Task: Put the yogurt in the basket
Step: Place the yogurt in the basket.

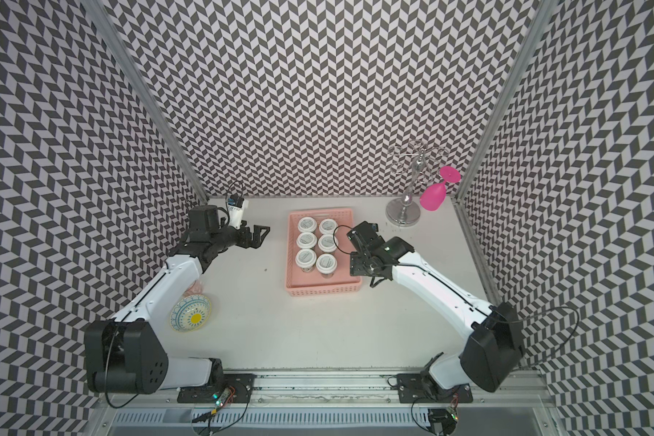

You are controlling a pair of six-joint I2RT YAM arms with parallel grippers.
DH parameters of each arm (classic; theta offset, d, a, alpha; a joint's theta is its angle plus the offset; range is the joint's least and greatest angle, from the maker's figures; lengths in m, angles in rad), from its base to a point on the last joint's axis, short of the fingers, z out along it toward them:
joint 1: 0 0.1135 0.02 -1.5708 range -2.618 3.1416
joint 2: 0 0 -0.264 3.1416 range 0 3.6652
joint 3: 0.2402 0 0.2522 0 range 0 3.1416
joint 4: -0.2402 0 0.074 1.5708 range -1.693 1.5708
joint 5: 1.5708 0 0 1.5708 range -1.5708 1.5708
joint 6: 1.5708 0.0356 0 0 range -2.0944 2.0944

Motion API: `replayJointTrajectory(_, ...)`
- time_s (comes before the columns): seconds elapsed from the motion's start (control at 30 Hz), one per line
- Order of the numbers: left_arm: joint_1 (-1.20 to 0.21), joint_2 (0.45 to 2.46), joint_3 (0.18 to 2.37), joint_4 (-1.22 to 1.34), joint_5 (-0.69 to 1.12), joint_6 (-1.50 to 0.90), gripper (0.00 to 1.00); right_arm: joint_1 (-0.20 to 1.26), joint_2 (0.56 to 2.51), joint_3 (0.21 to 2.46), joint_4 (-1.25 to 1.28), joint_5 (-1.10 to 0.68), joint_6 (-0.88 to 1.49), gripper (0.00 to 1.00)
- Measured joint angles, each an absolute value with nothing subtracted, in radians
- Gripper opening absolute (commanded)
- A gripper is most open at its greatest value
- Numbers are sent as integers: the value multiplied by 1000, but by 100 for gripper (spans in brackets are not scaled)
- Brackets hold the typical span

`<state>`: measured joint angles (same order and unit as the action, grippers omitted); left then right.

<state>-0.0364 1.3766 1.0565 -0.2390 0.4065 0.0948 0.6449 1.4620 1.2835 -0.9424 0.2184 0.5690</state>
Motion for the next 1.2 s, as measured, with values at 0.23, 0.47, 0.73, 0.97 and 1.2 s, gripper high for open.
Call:
replayJointTrajectory(0.23,-36,1377,1056,-239,406,95,100,650,1509,1345,-940,148,529,78)
replayJointTrajectory(0.47,-36,1377,1056,-238,406,95,100,676,1589,1403,-937,113,496,80)
replayJointTrajectory(0.73,-36,1376,1056,-238,406,95,100,724,1671,1419,-926,93,472,80)
replayJointTrajectory(0.97,-36,1376,1054,-236,406,96,100,732,1711,1417,-909,88,453,80)
replayJointTrajectory(1.2,-32,1376,1049,-232,406,96,100,732,1728,1405,-893,97,435,80)
